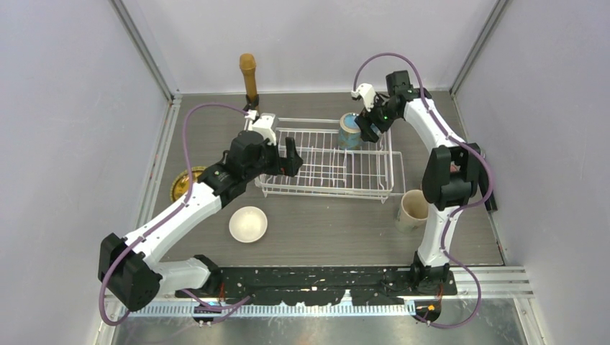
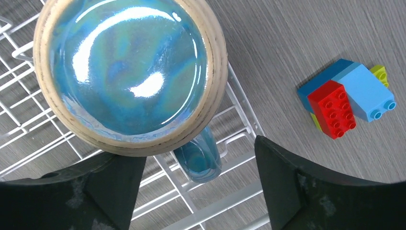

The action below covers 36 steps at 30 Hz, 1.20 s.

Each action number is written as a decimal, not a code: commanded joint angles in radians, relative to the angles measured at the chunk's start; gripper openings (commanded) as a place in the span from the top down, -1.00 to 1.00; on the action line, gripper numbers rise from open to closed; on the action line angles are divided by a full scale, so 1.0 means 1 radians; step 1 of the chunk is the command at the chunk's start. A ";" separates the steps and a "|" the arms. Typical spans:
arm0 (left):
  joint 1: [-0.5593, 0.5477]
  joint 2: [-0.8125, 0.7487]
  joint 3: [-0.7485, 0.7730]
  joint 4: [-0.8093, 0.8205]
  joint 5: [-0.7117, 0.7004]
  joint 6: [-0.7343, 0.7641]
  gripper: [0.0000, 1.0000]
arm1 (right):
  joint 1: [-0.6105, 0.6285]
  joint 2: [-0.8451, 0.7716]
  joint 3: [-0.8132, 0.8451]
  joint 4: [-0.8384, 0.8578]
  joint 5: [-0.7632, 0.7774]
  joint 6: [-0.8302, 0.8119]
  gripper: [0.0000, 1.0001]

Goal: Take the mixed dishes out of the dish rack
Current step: Pick up the cup from the dish rack.

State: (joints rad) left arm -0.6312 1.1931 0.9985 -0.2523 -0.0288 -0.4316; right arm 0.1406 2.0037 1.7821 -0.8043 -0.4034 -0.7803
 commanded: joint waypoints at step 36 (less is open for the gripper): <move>-0.002 -0.008 0.058 -0.032 -0.138 0.008 -0.97 | 0.050 -0.162 -0.104 0.053 -0.088 -0.146 0.99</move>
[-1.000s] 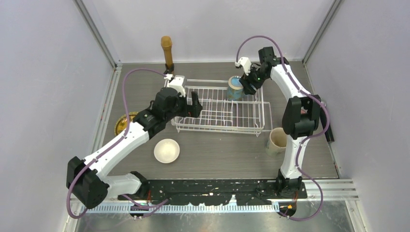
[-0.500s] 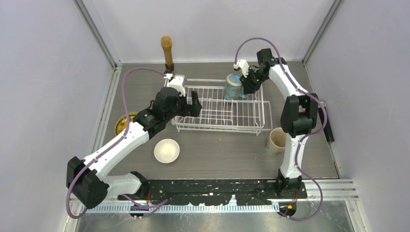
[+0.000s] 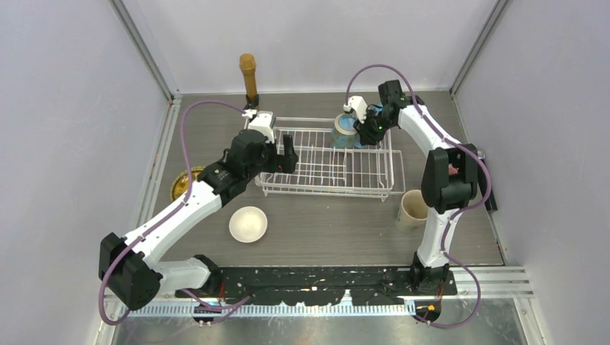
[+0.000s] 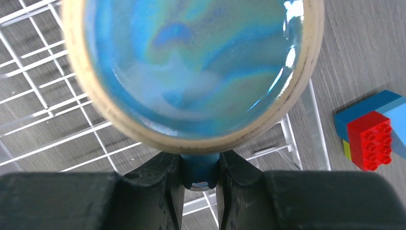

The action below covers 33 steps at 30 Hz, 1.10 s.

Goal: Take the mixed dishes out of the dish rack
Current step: Pick up the cup from the dish rack.

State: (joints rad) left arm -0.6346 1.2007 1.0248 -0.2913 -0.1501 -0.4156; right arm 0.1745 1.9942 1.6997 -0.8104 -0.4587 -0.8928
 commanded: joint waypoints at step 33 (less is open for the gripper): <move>0.003 -0.227 -0.199 0.263 0.079 0.050 -0.97 | 0.045 -0.550 -0.383 1.069 -0.138 1.546 0.99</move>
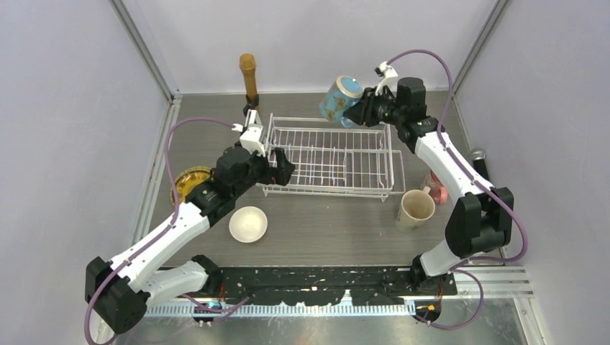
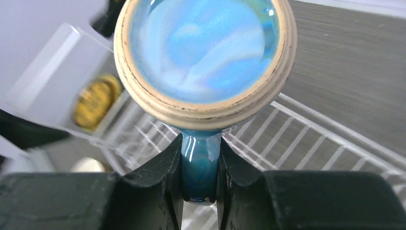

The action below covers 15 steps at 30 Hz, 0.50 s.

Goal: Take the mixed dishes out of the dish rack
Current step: Pick up the cup from the dish rack.

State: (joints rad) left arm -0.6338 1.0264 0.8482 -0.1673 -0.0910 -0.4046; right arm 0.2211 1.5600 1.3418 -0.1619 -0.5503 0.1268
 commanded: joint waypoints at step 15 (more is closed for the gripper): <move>0.003 -0.067 -0.018 0.171 -0.190 -0.094 -0.97 | 0.006 -0.142 -0.188 0.943 -0.273 1.272 0.99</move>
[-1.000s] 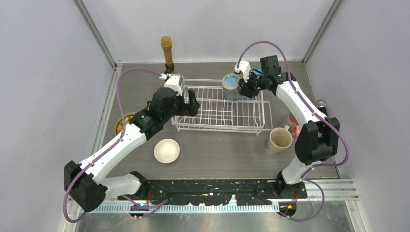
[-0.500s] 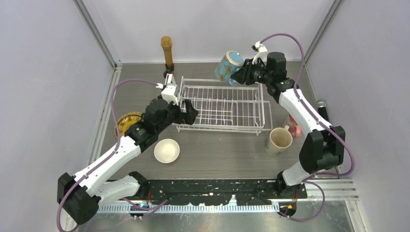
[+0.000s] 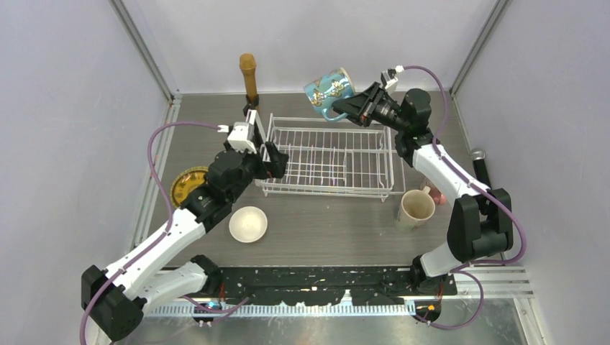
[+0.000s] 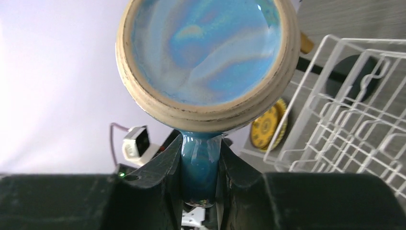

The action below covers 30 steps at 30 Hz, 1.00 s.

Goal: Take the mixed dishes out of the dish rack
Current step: Pick up the cup from the dish rack.

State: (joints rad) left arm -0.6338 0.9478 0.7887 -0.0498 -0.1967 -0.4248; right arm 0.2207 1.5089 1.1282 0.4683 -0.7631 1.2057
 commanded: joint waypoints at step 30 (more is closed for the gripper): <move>0.099 0.109 0.156 0.438 0.184 -0.246 -0.93 | 0.099 -0.022 0.049 0.553 -0.169 0.392 0.99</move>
State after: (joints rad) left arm -0.5476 1.0405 0.9096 0.2718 -0.0811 -0.6334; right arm 0.3008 1.5120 1.1168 0.9024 -0.9539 1.6157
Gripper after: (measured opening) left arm 0.974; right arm 0.303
